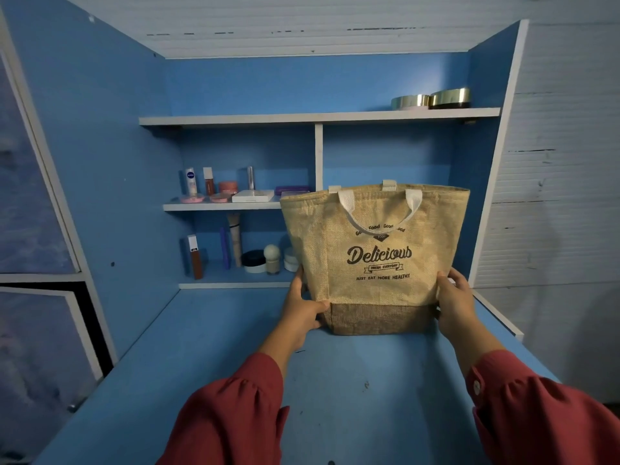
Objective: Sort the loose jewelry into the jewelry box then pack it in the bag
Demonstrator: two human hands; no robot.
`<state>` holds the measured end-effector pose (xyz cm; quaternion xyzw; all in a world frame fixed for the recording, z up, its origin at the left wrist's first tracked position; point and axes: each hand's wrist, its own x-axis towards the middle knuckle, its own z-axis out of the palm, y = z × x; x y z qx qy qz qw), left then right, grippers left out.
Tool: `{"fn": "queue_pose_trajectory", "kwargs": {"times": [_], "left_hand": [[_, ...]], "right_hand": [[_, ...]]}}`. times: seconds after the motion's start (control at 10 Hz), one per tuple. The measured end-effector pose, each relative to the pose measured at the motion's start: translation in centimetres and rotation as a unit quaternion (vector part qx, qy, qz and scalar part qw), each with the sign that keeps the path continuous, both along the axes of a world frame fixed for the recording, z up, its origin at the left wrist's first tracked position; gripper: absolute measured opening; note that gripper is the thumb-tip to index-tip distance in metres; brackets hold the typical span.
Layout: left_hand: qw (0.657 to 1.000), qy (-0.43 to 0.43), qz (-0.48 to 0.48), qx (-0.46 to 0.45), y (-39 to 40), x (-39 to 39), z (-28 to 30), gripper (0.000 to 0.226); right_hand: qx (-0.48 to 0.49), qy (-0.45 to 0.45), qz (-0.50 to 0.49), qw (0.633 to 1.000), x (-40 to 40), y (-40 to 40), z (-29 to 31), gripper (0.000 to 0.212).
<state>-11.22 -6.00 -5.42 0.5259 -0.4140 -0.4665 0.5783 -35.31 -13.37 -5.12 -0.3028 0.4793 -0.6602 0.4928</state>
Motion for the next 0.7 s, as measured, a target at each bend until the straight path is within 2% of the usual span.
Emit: {"fn": "queue_pose_trajectory", "kwargs": {"times": [0.5, 0.7], "left_hand": [[0.999, -0.033, 0.001, 0.003, 0.1, 0.8, 0.0, 0.098], [0.998, -0.054, 0.013, 0.002, 1.2, 0.7, 0.4, 0.096]], "right_hand": [[0.018, 0.014, -0.03, 0.999, 0.0, 0.7, -1.1, 0.04], [0.006, 0.066, -0.11, 0.992, 0.7, 1.7, -0.6, 0.036]]}}
